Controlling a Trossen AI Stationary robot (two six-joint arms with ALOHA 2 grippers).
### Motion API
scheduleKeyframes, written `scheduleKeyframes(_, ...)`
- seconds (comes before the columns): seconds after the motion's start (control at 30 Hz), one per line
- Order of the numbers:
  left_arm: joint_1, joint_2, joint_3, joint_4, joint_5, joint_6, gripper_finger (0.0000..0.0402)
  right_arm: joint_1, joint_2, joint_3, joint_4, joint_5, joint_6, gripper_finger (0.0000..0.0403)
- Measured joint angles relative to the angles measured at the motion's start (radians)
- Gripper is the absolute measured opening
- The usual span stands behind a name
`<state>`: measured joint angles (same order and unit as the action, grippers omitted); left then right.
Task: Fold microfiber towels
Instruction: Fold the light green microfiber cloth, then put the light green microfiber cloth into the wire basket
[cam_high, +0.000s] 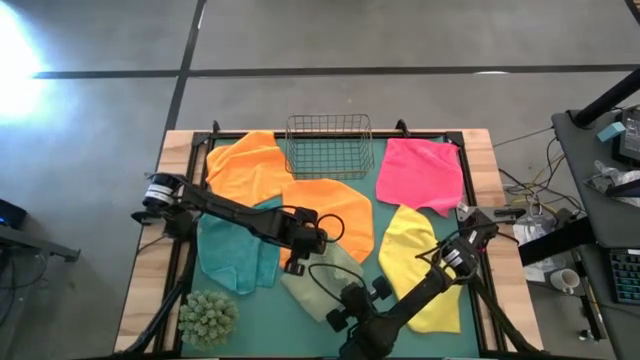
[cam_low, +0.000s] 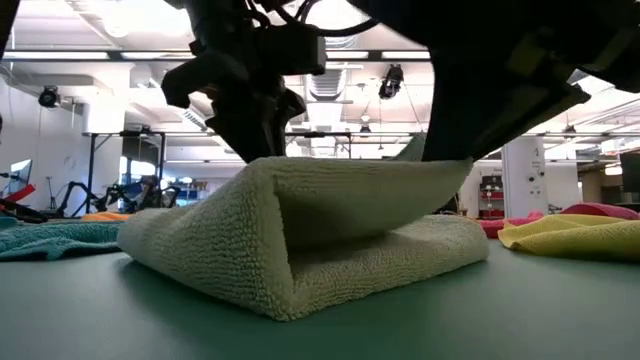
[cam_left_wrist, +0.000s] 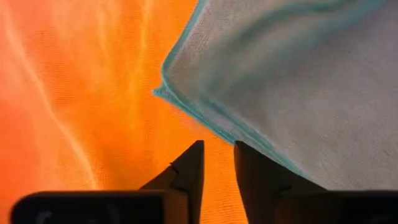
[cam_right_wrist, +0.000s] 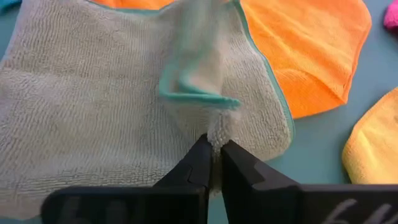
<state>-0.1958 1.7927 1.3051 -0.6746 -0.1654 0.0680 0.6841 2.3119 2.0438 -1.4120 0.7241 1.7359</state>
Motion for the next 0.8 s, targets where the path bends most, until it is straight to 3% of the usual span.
scheduleKeyframes(0.13, 0.008, 0.000, 0.011, 0.002, 0.001, -0.002, 0.0111, -0.008, -0.002, 0.000, -0.009, -0.003, 0.016, 0.0048)
scheduleKeyframes(0.3, 0.012, 0.000, 0.034, -0.010, 0.001, -0.005, 0.0137, -0.008, -0.008, 0.000, -0.142, -0.022, 0.149, 0.0089)
scheduleKeyframes(0.8, -0.013, -0.080, 0.059, -0.177, 0.009, 0.052, 0.0142, -0.003, -0.072, -0.020, -0.160, -0.025, 0.130, 0.0183)
